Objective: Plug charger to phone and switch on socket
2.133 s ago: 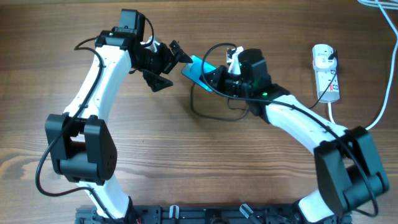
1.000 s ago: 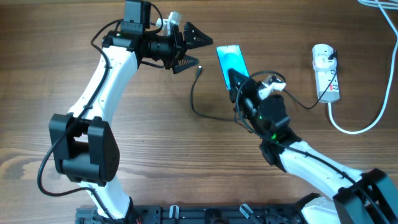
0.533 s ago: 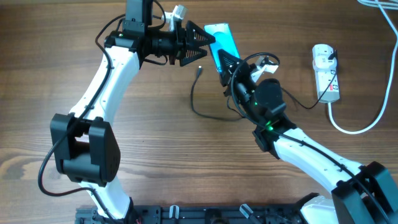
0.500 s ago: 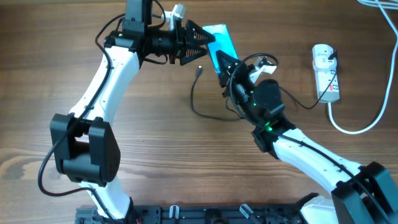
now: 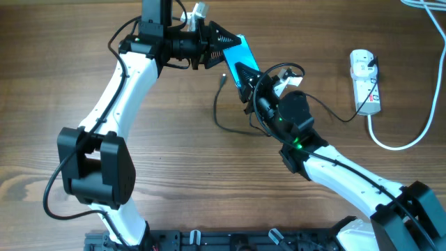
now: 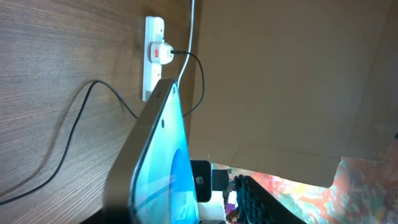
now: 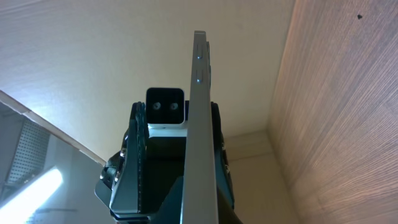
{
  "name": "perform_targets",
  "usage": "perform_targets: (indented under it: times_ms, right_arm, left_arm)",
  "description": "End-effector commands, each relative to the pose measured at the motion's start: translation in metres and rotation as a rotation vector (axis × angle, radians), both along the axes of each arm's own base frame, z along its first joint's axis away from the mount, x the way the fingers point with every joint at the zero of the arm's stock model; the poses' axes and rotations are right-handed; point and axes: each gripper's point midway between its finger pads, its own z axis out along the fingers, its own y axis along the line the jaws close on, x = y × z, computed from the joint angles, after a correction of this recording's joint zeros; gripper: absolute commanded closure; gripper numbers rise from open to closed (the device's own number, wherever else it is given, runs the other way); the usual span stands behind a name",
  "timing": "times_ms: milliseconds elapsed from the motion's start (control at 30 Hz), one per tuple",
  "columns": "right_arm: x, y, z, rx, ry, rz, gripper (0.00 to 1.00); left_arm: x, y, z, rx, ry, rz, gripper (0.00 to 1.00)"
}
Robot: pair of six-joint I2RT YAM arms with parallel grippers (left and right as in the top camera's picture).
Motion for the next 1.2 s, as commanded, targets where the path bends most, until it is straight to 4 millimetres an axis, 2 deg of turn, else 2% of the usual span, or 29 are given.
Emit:
perform_targets:
  times_ms: [0, 100, 400, 500, 633, 700, 800, 867, 933, 1033, 1100, 1167]
  right_arm:
    - [0.002, 0.007, 0.015, 0.036, -0.022, 0.018, 0.96]
    - [0.002, 0.007, 0.015, 0.036, -0.022, 0.018, 0.96]
    - [0.002, 0.007, 0.015, 0.037, -0.021, 0.018, 0.96]
    - [0.002, 0.007, 0.015, 0.052, -0.011, 0.018, 0.95]
    - [0.002, 0.007, 0.015, 0.051, -0.011, 0.018, 0.89]
    - [0.002, 0.007, 0.015, 0.051, -0.011, 0.018, 0.72]
    - [0.002, 0.007, 0.015, 0.051, -0.011, 0.018, 0.53]
    - [0.002, 0.007, 0.011, 0.044, 0.001, 0.018, 0.33]
    - [0.002, 0.007, 0.004, 0.028, 0.026, 0.018, 0.23]
    - [0.001, 0.005, -0.017, -0.027, 0.094, 0.014, 0.11]
    - [0.001, 0.002, -0.031, -0.193, 0.048, 0.039, 0.08]
    - [-0.001, 0.000, -0.046, -0.376, -0.008, 0.102, 0.01]
  left_arm:
    - [-0.008, -0.011, 0.019, -0.008, -0.040, -0.019, 0.54]
    - [-0.010, -0.014, 0.019, -0.007, -0.040, -0.027, 0.59]
    - [-0.011, -0.014, 0.017, -0.004, -0.024, -0.027, 0.95]
    - [-0.011, -0.014, 0.017, -0.004, -0.024, -0.027, 0.96]
    - [-0.010, -0.013, 0.016, -0.002, -0.025, -0.023, 0.96]
    - [-0.009, -0.013, 0.016, 0.003, -0.026, -0.016, 0.96]
    - [-0.006, -0.011, 0.014, 0.012, -0.014, 0.004, 0.96]
    - [0.000, -0.005, 0.013, 0.023, -0.020, 0.030, 0.96]
    - [0.006, 0.005, 0.012, 0.027, -0.024, 0.056, 0.96]
    - [0.021, 0.035, 0.010, 0.045, -0.061, 0.110, 0.96]
    - [0.029, 0.064, 0.004, 0.074, -0.082, 0.149, 0.96]
    - [0.031, 0.091, -0.005, 0.106, -0.080, 0.178, 0.96]
